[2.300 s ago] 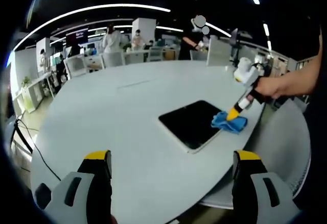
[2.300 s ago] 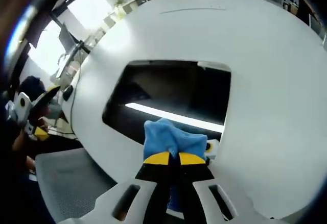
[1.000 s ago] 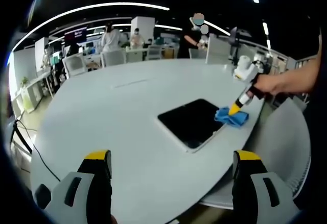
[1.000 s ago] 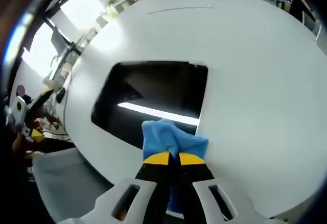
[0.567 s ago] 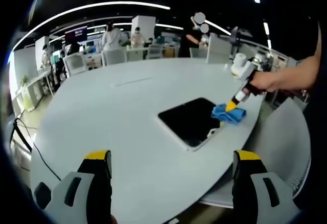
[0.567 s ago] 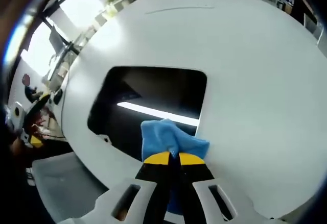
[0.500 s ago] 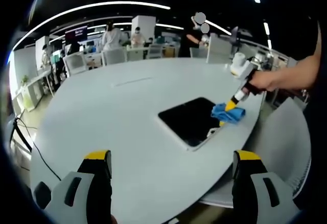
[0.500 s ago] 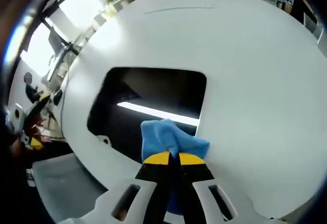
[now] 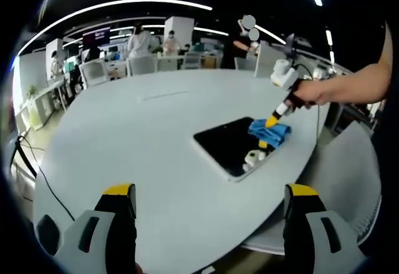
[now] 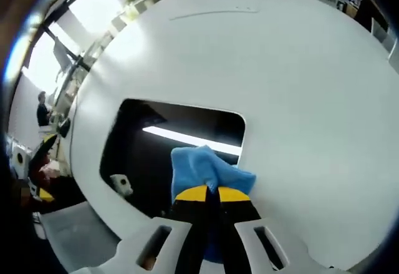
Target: Wipe the mirror surface with the cleaning cloth until all visible marks leave the cleaned area.
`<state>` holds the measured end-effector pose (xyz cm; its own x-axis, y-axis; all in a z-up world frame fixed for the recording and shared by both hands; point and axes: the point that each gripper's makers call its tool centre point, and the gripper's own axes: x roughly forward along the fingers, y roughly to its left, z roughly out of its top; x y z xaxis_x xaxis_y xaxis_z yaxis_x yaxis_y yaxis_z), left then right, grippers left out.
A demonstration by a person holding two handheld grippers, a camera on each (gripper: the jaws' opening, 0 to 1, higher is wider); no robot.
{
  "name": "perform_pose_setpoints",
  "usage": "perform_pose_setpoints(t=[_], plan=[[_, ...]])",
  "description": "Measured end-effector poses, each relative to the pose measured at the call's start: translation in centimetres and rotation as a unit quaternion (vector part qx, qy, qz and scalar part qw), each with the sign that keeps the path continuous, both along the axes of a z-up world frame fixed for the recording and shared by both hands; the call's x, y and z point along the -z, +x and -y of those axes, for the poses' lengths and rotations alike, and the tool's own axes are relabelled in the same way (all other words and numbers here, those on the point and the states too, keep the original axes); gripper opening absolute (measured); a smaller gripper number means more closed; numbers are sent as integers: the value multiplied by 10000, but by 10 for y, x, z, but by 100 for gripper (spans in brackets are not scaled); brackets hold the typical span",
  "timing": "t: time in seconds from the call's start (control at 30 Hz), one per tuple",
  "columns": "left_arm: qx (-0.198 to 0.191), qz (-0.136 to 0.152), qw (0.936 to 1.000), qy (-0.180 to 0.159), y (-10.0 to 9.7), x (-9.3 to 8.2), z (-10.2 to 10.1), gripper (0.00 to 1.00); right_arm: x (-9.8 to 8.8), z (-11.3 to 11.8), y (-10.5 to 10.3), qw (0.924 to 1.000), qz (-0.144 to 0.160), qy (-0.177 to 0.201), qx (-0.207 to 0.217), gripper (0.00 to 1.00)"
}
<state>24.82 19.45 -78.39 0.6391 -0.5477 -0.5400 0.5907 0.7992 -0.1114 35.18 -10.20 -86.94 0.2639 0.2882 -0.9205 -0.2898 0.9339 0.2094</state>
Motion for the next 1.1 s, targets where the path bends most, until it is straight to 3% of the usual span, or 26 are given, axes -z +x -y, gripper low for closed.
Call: perform_pose_setpoints(t=[0.17, 0.77, 1.1], plan=[[-40, -23, 10000, 12, 1, 2, -3, 99, 2, 1, 20, 10000, 26, 10, 50, 0], [-173, -36, 9998, 81, 3, 3, -10, 99, 1, 2, 62, 10000, 35, -13, 35, 0], [-212, -24, 9997, 97, 6, 4, -13, 99, 1, 3, 74, 9999, 128, -96, -3, 0]])
